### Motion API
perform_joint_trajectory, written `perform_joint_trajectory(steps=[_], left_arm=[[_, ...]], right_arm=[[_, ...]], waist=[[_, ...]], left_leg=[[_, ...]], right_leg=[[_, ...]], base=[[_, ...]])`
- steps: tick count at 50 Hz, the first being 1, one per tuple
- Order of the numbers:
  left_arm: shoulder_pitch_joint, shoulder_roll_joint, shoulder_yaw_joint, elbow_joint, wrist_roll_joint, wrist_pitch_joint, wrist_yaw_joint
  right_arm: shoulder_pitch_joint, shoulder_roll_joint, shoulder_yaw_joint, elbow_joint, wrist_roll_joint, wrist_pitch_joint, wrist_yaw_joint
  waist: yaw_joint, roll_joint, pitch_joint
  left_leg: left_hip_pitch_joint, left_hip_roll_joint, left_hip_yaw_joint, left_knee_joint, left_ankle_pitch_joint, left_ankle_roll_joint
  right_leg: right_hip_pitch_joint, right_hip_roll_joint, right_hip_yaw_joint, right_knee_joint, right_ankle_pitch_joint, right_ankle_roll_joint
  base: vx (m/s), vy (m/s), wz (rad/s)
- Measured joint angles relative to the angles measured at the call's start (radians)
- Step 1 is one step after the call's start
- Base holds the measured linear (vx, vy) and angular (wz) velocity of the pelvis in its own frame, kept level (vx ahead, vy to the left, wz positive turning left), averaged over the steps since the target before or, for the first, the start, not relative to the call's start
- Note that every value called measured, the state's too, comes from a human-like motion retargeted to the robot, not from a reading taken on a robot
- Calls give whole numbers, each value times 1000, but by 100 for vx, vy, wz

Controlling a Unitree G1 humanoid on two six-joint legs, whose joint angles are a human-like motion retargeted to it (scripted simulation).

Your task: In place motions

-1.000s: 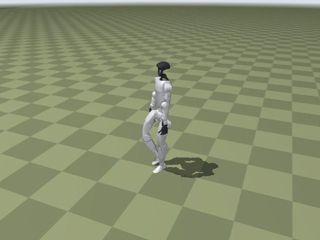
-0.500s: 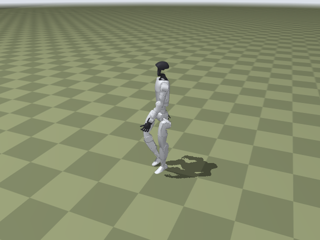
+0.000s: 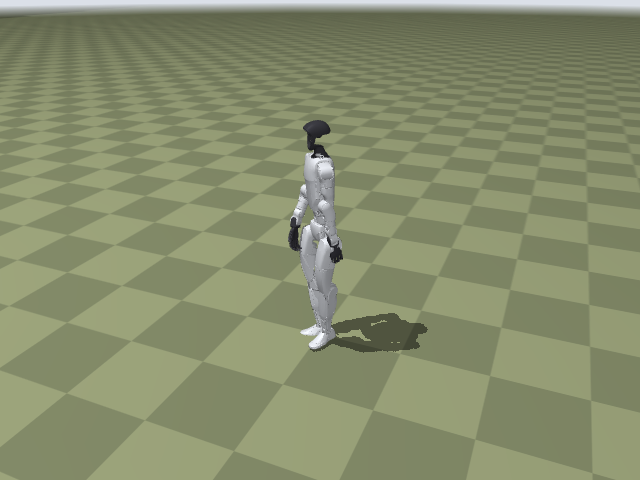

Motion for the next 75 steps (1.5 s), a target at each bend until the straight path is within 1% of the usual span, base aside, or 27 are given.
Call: perform_joint_trajectory(steps=[5, 10, 15, 18, 20, 22, 23, 25, 27, 30, 34, 37, 42, 45, 48, 50, 51, 52, 53, 54, 55, 57, 59, 63, 67, 70, 75], left_arm=[[-86, 26, -106, -105, 106, -15, 107], [-132, 42, -144, -182, 145, 7, -8], [-107, 50, -118, -240, 147, 13, -108], [-49, 58, -106, -230, 145, 8, -55], [-22, 67, -96, -198, 132, 23, -7], [6, 90, -59, -158, 123, 35, 2], [28, 94, -39, -139, 121, 38, -6], [77, 100, 18, -83, 131, 58, -62], [119, 97, 69, -20, 143, 90, -136], [220, 107, 142, 60, 153, 120, -252], [334, 135, 156, 60, 195, 131, -268], [376, 148, 185, 60, 236, 127, -238], [367, 162, 221, 41, 239, 100, -283], [350, 158, 220, 8, 208, 99, -278], [324, 138, 216, -51, 186, 99, -283], [310, 126, 210, -90, 176, 89, -280], [301, 124, 206, -108, 172, 80, -266], [292, 123, 200, -124, 168, 71, -251], [283, 124, 191, -136, 166, 61, -236], [274, 122, 178, -142, 164, 54, -216], [264, 120, 163, -146, 163, 48, -195], [224, 115, 181, -155, 192, 83, -196], [183, 132, 171, -181, 240, 94, -216], [147, 190, 85, -219, 305, 86, -224], [185, 207, 125, -156, 306, 122, -163], [213, 199, 180, -67, 247, 136, -208], [125, 178, 244, 58, 65, 196, -247]], right_arm=[[45, -68, -71, 261, -65, 80, -18], [104, -136, -163, 452, -47, 155, -90], [167, -190, -240, 488, 48, 154, -156], [116, -173, -223, 488, 195, 163, -182], [37, -134, -191, 479, 282, 127, -186], [-42, -77, -145, 381, 306, 111, -148], [-77, -50, -117, 323, 303, 111, -113], [-153, 2, -81, 200, 262, 124, -16], [-213, 51, -82, 95, 215, 109, 26], [-342, 118, -34, -67, 230, 42, 37], [-485, 129, -21, -203, 262, -40, 6], [-545, 138, -47, -237, 251, -69, -3], [-566, 165, -70, -220, 299, -79, -16], [-523, 174, -61, -194, 309, -82, -17], [-438, 175, -34, -147, 301, -80, -37], [-366, 182, -14, -118, 305, -78, -38], [-330, 188, -5, -106, 325, -83, -35], [-297, 193, 0, -95, 344, -88, -31], [-269, 195, -1, -87, 362, -95, -27], [-239, 194, -3, -70, 384, -107, -22], [-206, 191, -5, -50, 408, -122, -15], [-167, 209, 10, 0, 413, -120, -38], [-160, 206, 10, -1, 434, -113, -58], [-206, 168, 1, -53, 445, -120, -33], [-240, 189, -11, -75, 375, -60, 0], [-219, 190, 7, -99, 386, -73, 38], [-154, 112, -35, -75, 257, -89, 56]], waist=[[0, 22, -13], [0, 44, -32], [-7, 70, -48], [18, 52, -52], [6, 33, -28], [86, 6, 58], [130, -13, 89], [197, -36, 130], [264, -52, 148], [333, -91, 199], [415, -118, 263], [434, -133, 264], [407, -123, 234], [358, -99, 182], [268, -75, 102], [224, -69, 57], [228, -56, 41], [229, -43, 24], [221, -30, 4], [197, -12, -18], [165, 8, -42], [54, 34, -124], [66, 19, -111], [136, -14, -31], [166, -24, -42], [134, -11, -68], [102, -5, -49]], left_leg=[[-10, 11, -15, -5, -1, -9], [-16, 25, -26, -13, -6, -17], [-43, 60, -22, 68, -55, -25], [-154, 82, 54, 307, -13, 29], [-285, 162, 78, 602, 138, 76], [-429, 271, 42, 940, 221, 128], [-519, 248, -15, 1070, 183, 128], [-651, 368, -12, 1325, 100, 128], [-782, 418, -26, 1465, 43, 128], [-975, 422, -33, 1627, -45, 128], [-1077, 429, -9, 1693, -77, 128], [-1077, 444, 30, 1704, -94, 128], [-946, 440, 22, 1666, -76, 128], [-801, 378, 6, 1532, -46, 128], [-564, 208, -12, 1166, -1, 127], [-381, 85, -75, 828, 56, 95], [-272, 57, -93, 621, 89, 47], [-171, 33, -97, 439, 68, 8], [-86, 17, -69, 305, -60, -12], [-17, 6, -27, 185, -105, -3], [45, -2, 24, 73, -108, 21], [2, 22, -92, -19, -4, -25], [-6, 29, -48, -25, -1, -34], [14, -7, -31, -5, -31, 2], [30, -13, 15, -19, -53, 1], [25, -10, 21, -18, -67, 8], [37, -7, -15, 12, -84, 27]], right_leg=[[4, 10, -24, -3, -8, -3], [1, 21, -35, -3, -15, -9], [6, 38, -43, -3, -24, -23], [-6, 7, -12, 10, -23, -32], [-5, -22, -25, 14, -18, -31], [40, 15, 35, 11, -24, -55], [53, 14, 64, 6, -13, -63], [78, 32, 77, -1, -12, -94], [68, 26, 127, 14, -9, -113], [56, 3, 225, 50, -3, -146], [60, -16, 265, 81, -6, -171], [62, -30, 261, 84, -10, -173], [75, -22, 251, 71, -23, -149], [87, -13, 211, 46, -27, -122], [95, -35, 121, 17, -32, -70], [103, -42, 81, 8, -43, -51], [104, -23, 85, 9, -50, -51], [102, -4, 84, 10, -57, -50], [97, 14, 74, 13, -66, -51], [101, 31, 55, 11, -74, -48], [110, 47, 32, 6, -82, -43], [53, 50, -29, 4, -89, -39], [36, 37, -27, 13, -88, -36], [66, 14, -35, 13, -75, -28], [52, 1, 0, 13, -69, -16], [40, 4, 5, 28, -83, -14], [35, -12, 0, 120, -101, -41]], base=[[2, -2, 8], [5, -4, 6], [14, -8, -7], [9, -3, -34], [-5, -12, 4], [-10, -35, -122], [-5, -28, -149], [4, -21, -120], [-5, -10, -105], [-8, -6, -79], [-5, -11, -63], [4, -7, 2], [-1, 12, 48], [2, 21, 90], [1, 31, 135], [7, 17, 70], [9, 10, -5], [4, 13, -16], [5, 11, 33], [11, 4, 84], [3, 8, 149], [-22, 17, 135], [-36, 14, 19], [-24, 24, -47], [-10, 10, -90], [1, 9, -23], [-7, 8, 29]])
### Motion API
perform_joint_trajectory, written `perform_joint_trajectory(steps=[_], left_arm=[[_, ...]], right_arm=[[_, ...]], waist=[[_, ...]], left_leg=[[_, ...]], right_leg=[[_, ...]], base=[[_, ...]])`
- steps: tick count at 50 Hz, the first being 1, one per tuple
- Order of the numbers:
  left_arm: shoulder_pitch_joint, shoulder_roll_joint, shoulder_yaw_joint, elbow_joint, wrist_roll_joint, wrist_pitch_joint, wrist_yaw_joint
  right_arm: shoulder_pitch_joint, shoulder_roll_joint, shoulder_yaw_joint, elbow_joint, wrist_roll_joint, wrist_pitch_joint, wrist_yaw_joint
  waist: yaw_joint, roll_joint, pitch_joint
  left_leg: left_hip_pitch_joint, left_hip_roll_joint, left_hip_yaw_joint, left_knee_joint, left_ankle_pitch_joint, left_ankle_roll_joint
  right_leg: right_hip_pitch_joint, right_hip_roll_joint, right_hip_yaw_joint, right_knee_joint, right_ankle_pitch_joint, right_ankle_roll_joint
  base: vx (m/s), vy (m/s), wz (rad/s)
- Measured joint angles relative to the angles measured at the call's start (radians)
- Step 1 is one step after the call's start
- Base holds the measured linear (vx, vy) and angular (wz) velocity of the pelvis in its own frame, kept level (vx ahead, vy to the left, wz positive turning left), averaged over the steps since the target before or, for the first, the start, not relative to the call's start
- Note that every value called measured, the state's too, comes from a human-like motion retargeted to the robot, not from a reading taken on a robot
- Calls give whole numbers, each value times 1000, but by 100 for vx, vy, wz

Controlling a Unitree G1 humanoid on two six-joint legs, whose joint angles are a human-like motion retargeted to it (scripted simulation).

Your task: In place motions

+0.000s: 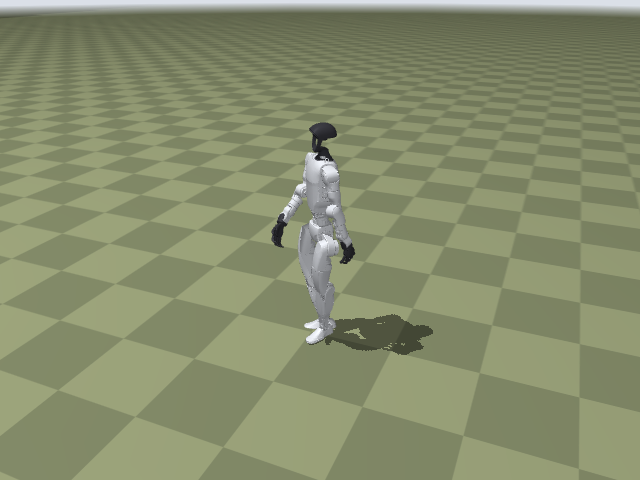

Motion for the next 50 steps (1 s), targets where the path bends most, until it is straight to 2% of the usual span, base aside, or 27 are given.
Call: perform_joint_trajectory(steps=[2, 5, 7, 9, 11, 16, 19, 25, 30, 33, 35, 36, 37, 38, 39, 40, 41, 42, 43, 45, 47, 50], left_arm=[[-74, -24, -20, -6, -129, -17, 69], [-193, -92, -98, -127, -248, -63, 165], [-281, -135, -165, -297, -250, -82, 136], [-373, -139, -220, -426, -220, -100, 69], [-463, -126, -250, -547, -155, -120, 30], [-611, -56, -348, -759, -38, -162, 175], [-672, -6, -351, -828, 8, -185, 244], [-669, 36, -341, -809, 48, -203, 285], [-549, -7, -354, -679, 43, -197, 279], [-437, -84, -339, -535, 11, -172, 254], [-373, -129, -322, -463, -10, -155, 212], [-338, -146, -313, -421, -17, -139, 175], [-303, -158, -302, -375, -18, -119, 137], [-271, -162, -286, -322, -6, -93, 98], [-245, -163, -280, -284, 14, -78, 80], [-222, -163, -279, -253, 39, -68, 71], [-206, -162, -300, -192, 98, -60, 87], [-192, -162, -325, -140, 153, -54, 108], [-184, -163, -358, -107, 198, -50, 138], [-150, -155, -420, -109, 251, -51, 168], [-128, -149, -427, -143, 245, -53, 150], [-173, -157, -345, -132, 234, -91, 99]], right_arm=[[48, -56, -51, 63, -81, 6, -46], [109, -133, -115, 182, -152, 33, -108], [149, -190, -164, 267, -181, 82, -123], [192, -238, -209, 334, -196, 141, -118], [239, -284, -256, 409, -192, 192, -115], [381, -391, -364, 552, -120, 246, -165], [469, -423, -423, 563, -99, 262, -231], [512, -433, -461, 563, -94, 269, -227], [451, -384, -408, 549, -79, 245, -230], [386, -318, -340, 498, -79, 229, -224], [349, -278, -301, 456, -87, 224, -225], [325, -253, -281, 421, -97, 221, -220], [303, -225, -255, 379, -109, 223, -209], [283, -190, -218, 322, -123, 231, -186], [271, -166, -193, 281, -134, 235, -160], [264, -148, -173, 249, -145, 237, -132], [235, -127, -153, 209, -165, 225, -68], [209, -111, -135, 166, -185, 211, -9], [190, -106, -122, 120, -204, 193, 43], [147, -92, -66, 33, -242, 158, 112], [110, -93, -8, -38, -270, 137, 126], [84, -105, 58, -88, -294, 92, 29]], waist=[[3, 19, 2], [31, 60, 30], [-38, 95, 93], [-112, 119, 133], [-192, 139, 156], [-334, 182, 192], [-388, 190, 205], [-359, 167, 178], [-261, 174, 122], [-189, 167, 81], [-177, 151, 66], [-187, 132, 61], [-184, 111, 54], [-154, 87, 44], [-133, 67, 29], [-116, 49, 13], [-62, 43, -13], [-24, 39, -33], [-15, 41, -38], [-20, 39, -11], [-55, 48, 13], [-114, 65, 33]], left_leg=[[-4, 26, -24, 13, -1, 3], [2, 86, 9, 14, 0, -5], [18, 114, -11, 15, 13, 0], [18, 128, -25, 19, 22, 12], [-7, 132, -68, 23, 41, 29], [-31, 158, -174, 22, 73, 41], [-35, 162, -196, 22, 72, 49], [-22, 153, -139, 10, 51, 34], [-8, 163, -55, -19, 33, 1], [2, 155, 7, -25, 15, -17], [4, 129, 17, -20, 2, -18], [5, 96, 11, -16, -3, -13], [9, 66, 19, -15, -8, -10], [21, 40, 56, -21, -15, -12], [27, 17, 77, -27, -17, -13], [31, -3, 91, -33, -17, -15], [12, -5, 122, -40, -11, -17], [-5, -5, 141, -45, -6, -19], [-19, 0, 133, -44, -1, -21], [-21, 1, 135, -45, 3, -16], [-17, 2, 120, -52, 10, -18], [-29, 10, 98, -59, 27, -28]], right_leg=[[-41, -12, -20, 119, 64, -29], [-200, -17, 54, 439, 256, -107], [-369, -7, 135, 759, 214, -122], [-501, -87, 83, 1021, 144, -175], [-671, -133, 84, 1244, 91, -195], [-977, -177, 55, 1500, 44, -185], [-1046, -202, 10, 1527, 25, -201], [-931, -163, 42, 1410, 37, -174], [-630, -63, 74, 1090, 86, -146], [-384, 78, 186, 664, 160, -86], [-228, 112, 249, 376, 247, -35], [-147, 112, 255, 229, 167, 13], [-70, 99, 198, 99, 93, 30], [0, 59, 17, 0, 28, -14], [24, 32, -46, -53, 32, -4], [24, 12, -48, -83, 71, 32], [-8, 6, 72, -90, 80, 57], [-31, -3, 120, -96, 91, 76], [-38, -19, 24, -101, 105, 84], [-41, 3, 36, -105, 111, 70], [-46, 17, 76, -106, 110, 59], [-47, 11, 33, -112, 115, 61]], base=[[-2, 2, 27], [-16, 5, -29], [-22, 11, 61], [-18, 10, 99], [-15, 4, 107], [-2, 0, 100], [3, -3, 33], [3, -11, -49], [10, -5, -95], [18, -3, -90], [23, -7, -14], [24, -8, 17], [27, -7, -37], [31, -7, -88], [34, -7, -101], [29, -1, -97], [22, 1, -96], [11, 0, -64], [5, -6, -14], [0, -8, 7], [-3, 6, 32], [-7, 4, 38]])
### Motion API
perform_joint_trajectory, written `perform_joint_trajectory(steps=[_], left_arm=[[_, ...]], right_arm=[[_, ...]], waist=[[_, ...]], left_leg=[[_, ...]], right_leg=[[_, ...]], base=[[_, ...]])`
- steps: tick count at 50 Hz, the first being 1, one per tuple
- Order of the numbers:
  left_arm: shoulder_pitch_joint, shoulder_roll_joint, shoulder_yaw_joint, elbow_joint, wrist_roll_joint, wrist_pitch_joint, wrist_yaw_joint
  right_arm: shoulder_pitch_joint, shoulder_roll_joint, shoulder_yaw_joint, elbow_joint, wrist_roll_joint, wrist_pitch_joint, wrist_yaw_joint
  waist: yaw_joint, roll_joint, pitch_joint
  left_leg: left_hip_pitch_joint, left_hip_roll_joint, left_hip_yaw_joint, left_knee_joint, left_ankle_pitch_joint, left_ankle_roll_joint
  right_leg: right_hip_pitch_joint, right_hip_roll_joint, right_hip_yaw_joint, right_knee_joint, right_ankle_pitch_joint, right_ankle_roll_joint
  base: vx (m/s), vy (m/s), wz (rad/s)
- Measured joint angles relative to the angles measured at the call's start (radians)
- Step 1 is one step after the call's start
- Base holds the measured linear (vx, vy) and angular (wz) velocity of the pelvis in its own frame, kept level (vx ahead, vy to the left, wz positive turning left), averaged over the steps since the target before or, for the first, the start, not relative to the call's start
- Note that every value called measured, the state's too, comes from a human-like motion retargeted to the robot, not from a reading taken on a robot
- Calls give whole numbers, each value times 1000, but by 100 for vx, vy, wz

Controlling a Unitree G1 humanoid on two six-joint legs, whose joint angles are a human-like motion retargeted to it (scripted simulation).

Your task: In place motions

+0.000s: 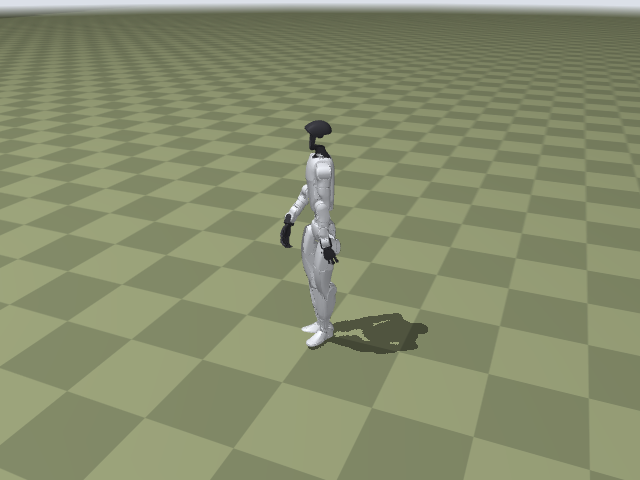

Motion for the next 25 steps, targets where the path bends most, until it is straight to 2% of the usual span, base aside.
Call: perform_joint_trajectory(steps=[4, 10, 15, 17, 18, 20, 22, 23, 25], left_arm=[[-58, 4, 19, -1, 9, 17, -6], [-52, 31, -6, -110, -17, -17, -9], [30, 57, 17, -196, -57, -22, 31], [86, 67, 29, -213, -67, -49, 46], [107, 70, 42, -202, -71, -55, 72], [136, 81, 57, -160, -89, -43, 123], [165, 80, 73, -118, -103, -25, 134], [181, 76, 92, -81, -98, -13, 113], [203, 63, 123, -23, -78, 7, 57]], right_arm=[[29, -21, -35, 98, 15, -30, -162], [101, -81, -140, 391, 40, 75, -109], [133, -106, -176, 514, 153, 58, -187], [107, -84, -155, 499, 191, 47, -208], [75, -60, -137, 476, 206, 51, -207], [16, -11, -113, 402, 223, 55, -192], [-45, 25, -78, 323, 237, 41, -159], [-94, 43, -55, 264, 239, 39, -131], [-153, 66, -43, 177, 218, 35, -108]], waist=[[15, 1, -7], [65, 0, -34], [92, -7, -29], [120, -39, -9], [118, -66, 0], [129, -69, 29], [185, -76, 84], [217, -84, 117], [282, -97, 152]], left_leg=[[0, 5, -32, -5, 6, -11], [6, 26, -49, 15, -12, -28], [-9, 73, -22, 161, -67, -44], [-64, 101, 41, 341, -13, 1], [-158, 147, 68, 547, 53, 48], [-313, 276, 38, 890, 172, 129], [-448, 282, -76, 1112, 150, 129], [-513, 350, -71, 1269, 94, 129], [-622, 409, -66, 1439, 50, 129]], right_leg=[[8, 4, -28, -7, -1, -5], [27, 19, -47, -6, -13, -22], [63, 22, -55, 3, -33, -45], [72, -7, -17, 18, -36, -56], [68, -41, -9, 28, -37, -57], [77, -22, 6, 33, -48, -68], [104, 5, 53, 30, -41, -88], [122, 13, 56, 29, -39, -104], [133, 9, 78, 28, -31, -121]], base=[[3, -10, 37], [16, -11, 13], [23, -13, -21], [16, -11, -61], [6, -15, -23], [4, -30, -25], [5, -30, -98], [3, -22, -109], [-7, -10, -110]])
